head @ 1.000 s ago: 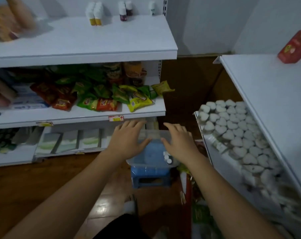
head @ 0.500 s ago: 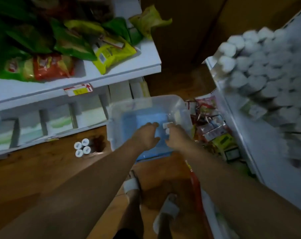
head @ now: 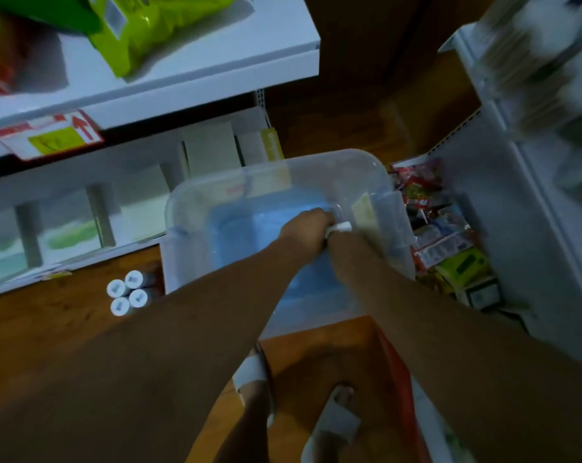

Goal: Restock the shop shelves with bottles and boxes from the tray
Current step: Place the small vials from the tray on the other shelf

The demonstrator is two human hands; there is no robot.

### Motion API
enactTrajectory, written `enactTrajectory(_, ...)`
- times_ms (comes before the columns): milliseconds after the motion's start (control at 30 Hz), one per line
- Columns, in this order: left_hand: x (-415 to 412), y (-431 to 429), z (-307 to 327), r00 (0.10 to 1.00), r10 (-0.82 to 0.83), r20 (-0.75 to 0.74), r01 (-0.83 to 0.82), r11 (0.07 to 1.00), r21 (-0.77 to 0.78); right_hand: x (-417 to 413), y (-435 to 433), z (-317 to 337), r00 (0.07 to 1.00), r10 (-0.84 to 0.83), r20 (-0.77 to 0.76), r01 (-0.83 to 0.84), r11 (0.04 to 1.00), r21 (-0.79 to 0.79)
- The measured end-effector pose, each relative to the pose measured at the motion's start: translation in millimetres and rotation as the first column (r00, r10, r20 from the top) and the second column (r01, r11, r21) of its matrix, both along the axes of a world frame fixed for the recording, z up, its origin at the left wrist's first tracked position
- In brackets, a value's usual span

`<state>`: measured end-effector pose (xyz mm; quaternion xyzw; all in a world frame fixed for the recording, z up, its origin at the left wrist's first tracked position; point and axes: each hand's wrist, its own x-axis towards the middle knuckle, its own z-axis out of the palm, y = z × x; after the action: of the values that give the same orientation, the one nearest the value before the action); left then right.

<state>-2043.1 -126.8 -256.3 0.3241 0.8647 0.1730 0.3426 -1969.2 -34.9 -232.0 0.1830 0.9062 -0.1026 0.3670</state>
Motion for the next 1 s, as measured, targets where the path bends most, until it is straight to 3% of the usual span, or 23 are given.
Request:
enactTrajectory(67,-0.4,-3.6,6.6,0.998,0.049,0.03,-0.049,0.999,0.001,4.2,0.2,2.3,1.0,-0.024,-0.009,0.023,0.997,-0.079)
enactTrajectory(133,-5.1,-10.4,17.4,0.989,0.129,0.065,-0.13,0.992,-0.003,9.3,1.0,12.8,0.962,-0.132,-0.238,0.081,0.973,-0.214)
enactTrajectory(200,-10.2,-22.3,40.5,0.965,0.238,0.109,-0.238,0.971,-0.01,14.4,1.3,38.0,0.89,-0.283,-0.358,0.166,0.932,-0.323)
enactTrajectory(300,-12.7,-50.2,100.6,0.898,0.404,0.172,-0.425,0.898,0.11,18.4,1.4,109.6,0.781,-0.524,-0.339,0.3,0.791,-0.533)
enactTrajectory(367,-5.5,-71.4,157.1,0.797,0.496,0.345,-0.586,0.774,0.241,22.4,0.4,167.0,0.696,-0.632,-0.339,0.311,0.692,-0.651)
enactTrajectory(433,6.5,-84.9,221.7,0.668,0.486,0.563,-0.723,0.604,0.335,29.2,-5.0,225.1,0.573,-0.758,-0.311,0.3,0.547,-0.781)
enactTrajectory(567,26.7,-91.6,349.5,0.477,0.253,0.842,-0.867,0.291,0.403,35.7,-19.0,334.1,0.436,-0.89,-0.133,0.181,0.231,-0.956)
enactTrajectory(667,44.7,-94.4,437.0,0.446,0.119,0.887,-0.89,0.166,0.425,43.2,-27.7,415.0,0.41,-0.909,-0.075,0.023,0.093,-0.995)
enactTrajectory(867,100.3,-104.9,568.8,0.485,0.012,0.874,-0.872,0.081,0.483,82.7,-32.5,540.8,0.51,-0.859,-0.038,-0.183,-0.065,-0.981)
enactTrajectory(1000,137.4,-110.2,622.2,0.528,0.039,0.848,-0.849,0.015,0.528,111.1,-29.9,585.6,0.508,-0.861,-0.024,-0.239,-0.114,-0.964)
